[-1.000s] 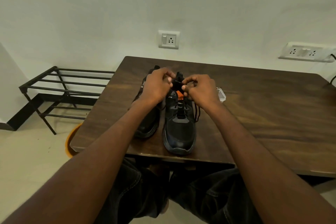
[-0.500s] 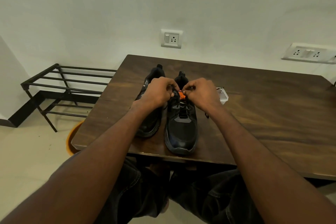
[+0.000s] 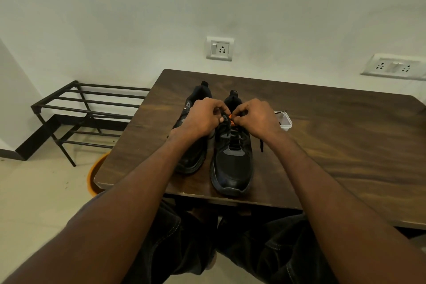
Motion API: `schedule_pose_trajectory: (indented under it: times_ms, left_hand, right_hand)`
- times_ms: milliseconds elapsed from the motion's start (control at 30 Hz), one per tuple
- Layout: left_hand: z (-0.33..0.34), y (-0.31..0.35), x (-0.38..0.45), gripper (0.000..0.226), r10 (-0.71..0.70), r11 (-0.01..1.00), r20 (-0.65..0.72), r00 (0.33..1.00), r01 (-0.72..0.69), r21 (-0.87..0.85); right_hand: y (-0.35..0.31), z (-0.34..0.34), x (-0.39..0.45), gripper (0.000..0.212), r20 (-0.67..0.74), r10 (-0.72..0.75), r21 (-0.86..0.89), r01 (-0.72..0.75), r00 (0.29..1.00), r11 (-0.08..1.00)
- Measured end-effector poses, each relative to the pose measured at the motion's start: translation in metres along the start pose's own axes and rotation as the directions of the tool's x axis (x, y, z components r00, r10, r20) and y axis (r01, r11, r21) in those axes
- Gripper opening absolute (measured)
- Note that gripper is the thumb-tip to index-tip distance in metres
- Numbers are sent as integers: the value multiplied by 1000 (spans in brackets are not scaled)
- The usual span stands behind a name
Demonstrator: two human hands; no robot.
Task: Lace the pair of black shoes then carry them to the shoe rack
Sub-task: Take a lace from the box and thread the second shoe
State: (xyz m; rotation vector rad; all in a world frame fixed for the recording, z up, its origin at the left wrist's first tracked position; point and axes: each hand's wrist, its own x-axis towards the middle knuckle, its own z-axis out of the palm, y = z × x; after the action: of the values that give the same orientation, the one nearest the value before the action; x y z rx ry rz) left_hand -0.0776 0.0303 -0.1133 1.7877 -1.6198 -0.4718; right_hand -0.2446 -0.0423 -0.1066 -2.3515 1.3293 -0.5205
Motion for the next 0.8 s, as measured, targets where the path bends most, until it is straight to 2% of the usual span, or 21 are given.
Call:
schedule_pose_trajectory:
  times_ms: [200,300,367,400,467,567,633,700,733,767,800]
  left_hand:
    - [2,-1,-1,25,-8,1000,-20,1000,7,-15]
    - [2,-1,-1,26,-19,1000,-10,1000,19,-19]
    - [0,1,-2,21,-28,1000,-3,1000,28,-4]
    - [-1,3,-2,17,-26,1000,-9,1000,26,13]
    - [-1,5,-3,10,-14,999,-35,999,16,48]
    - [1,7,-3,13,3,996,-55,998,2,91]
    - [-1,7,-3,18,-23,989,-49,999,30,145]
    - [-4,10,-3,17,-31,986,-79,996,44,160]
    - [-8,13,-3,17,-24,996,-125,992,34,82]
    - [-13,18,-4,17,-33,997,-183,982,19,-77]
    - [-20,25,-4,18,-70,951,-226,972,-4,-309]
  right_hand:
    - [0,7,-2,13,-3,29,146,-28,1000,989]
    - [-3,12,-2,10,-25,72,137,-68,997,988]
    - [-5,13,-2,4,-45,124,103,-119,991,988]
    - [-5,12,-2,8,-50,141,95,-136,989,986]
    - [-4,12,-2,12,11,141,141,-141,990,980]
    - [-5,4,-4,18,131,113,233,-141,985,962]
    - [-3,-1,-6,19,186,92,218,-133,978,967]
    - [0,-3,-9,38,213,86,135,-116,973,984]
    - [3,-3,-12,48,200,94,98,-115,975,989]
    - [5,-2,-13,55,175,100,72,-114,979,991]
    - [7,0,-14,59,158,103,63,-114,982,992]
